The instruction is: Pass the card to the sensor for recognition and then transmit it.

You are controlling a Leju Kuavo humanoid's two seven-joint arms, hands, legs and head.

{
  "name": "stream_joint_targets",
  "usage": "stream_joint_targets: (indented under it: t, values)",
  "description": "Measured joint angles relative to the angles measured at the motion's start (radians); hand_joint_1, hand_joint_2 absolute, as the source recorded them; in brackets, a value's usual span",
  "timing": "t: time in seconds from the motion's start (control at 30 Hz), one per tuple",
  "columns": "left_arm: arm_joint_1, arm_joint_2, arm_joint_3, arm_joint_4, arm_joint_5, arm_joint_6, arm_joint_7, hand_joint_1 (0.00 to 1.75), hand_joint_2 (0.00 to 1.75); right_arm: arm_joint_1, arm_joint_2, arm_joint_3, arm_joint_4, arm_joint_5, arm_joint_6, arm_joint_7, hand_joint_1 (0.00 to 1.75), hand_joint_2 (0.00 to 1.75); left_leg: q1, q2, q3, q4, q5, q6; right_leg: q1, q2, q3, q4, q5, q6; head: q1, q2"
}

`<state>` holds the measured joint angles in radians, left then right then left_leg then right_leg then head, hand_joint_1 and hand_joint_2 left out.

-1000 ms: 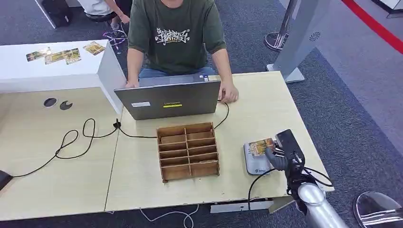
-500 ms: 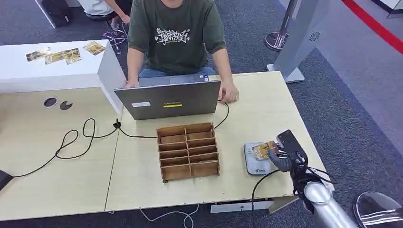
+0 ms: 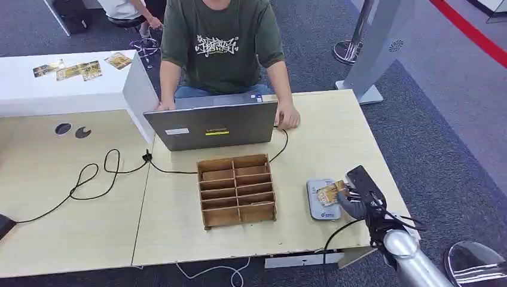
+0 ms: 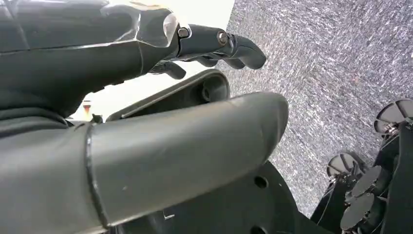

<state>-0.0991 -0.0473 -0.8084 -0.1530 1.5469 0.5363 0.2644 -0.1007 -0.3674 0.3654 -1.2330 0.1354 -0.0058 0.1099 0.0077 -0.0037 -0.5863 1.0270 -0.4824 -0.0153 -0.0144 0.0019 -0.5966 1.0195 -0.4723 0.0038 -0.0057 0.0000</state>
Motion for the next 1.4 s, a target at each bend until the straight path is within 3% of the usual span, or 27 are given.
stream_joint_targets:
  t: [0.33, 0.6, 1.07, 1.27, 1.4]
  values:
    - [-0.002, 0.0, 0.0, 0.0, -0.038, 0.001, 0.006, 0.0, 0.0, -0.134, 0.036, 0.08, 0.16, -0.019, 0.036, -0.032, 1.75, 1.75, 0.0, 0.0, 0.001, 0.0, 0.0, 0.0, 0.0, 0.001, 0.001, 0.0, 0.0, 0.0, 0.0, 0.0]
    - [-0.003, 0.0, 0.0, 0.0, -0.052, 0.002, 0.009, 0.0, 0.0, -0.225, 0.039, 0.134, 0.258, 0.011, 0.07, -0.014, 1.75, 1.75, 0.0, 0.002, 0.004, 0.0, 0.0, 0.0, 0.0, 0.002, 0.003, 0.0, 0.0, 0.0, 0.0, 0.0]
    - [-0.003, 0.0, 0.0, 0.0, -0.051, 0.002, 0.01, 0.0, 0.0, -0.273, 0.034, 0.184, 0.304, 0.035, 0.067, -0.003, 1.75, 1.75, 0.0, 0.002, 0.01, 0.0, 0.0, 0.0, 0.0, 0.002, 0.009, 0.0, 0.0, 0.0, 0.0, 0.0]
    - [-0.002, 0.0, 0.0, 0.0, -0.042, 0.002, 0.009, 0.0, 0.0, -0.259, 0.04, 0.187, 0.283, 0.063, -0.033, -0.053, 1.75, 1.75, 0.0, 0.002, 0.009, 0.0, 0.0, 0.0, 0.0, 0.001, 0.009, 0.0, 0.0, 0.0, 0.0, 0.0]
    - [-0.002, -0.002, 0.006, 0.0, -0.037, 0.002, 0.006, 0.0, 0.0, -0.225, 0.062, 0.179, 0.217, 0.095, -0.121, -0.122, 1.75, 1.75, 0.0, 0.001, 0.009, 0.0, 0.0, 0.0, 0.0, 0.001, 0.008, 0.0, 0.0, 0.0, 0.0, 0.0]
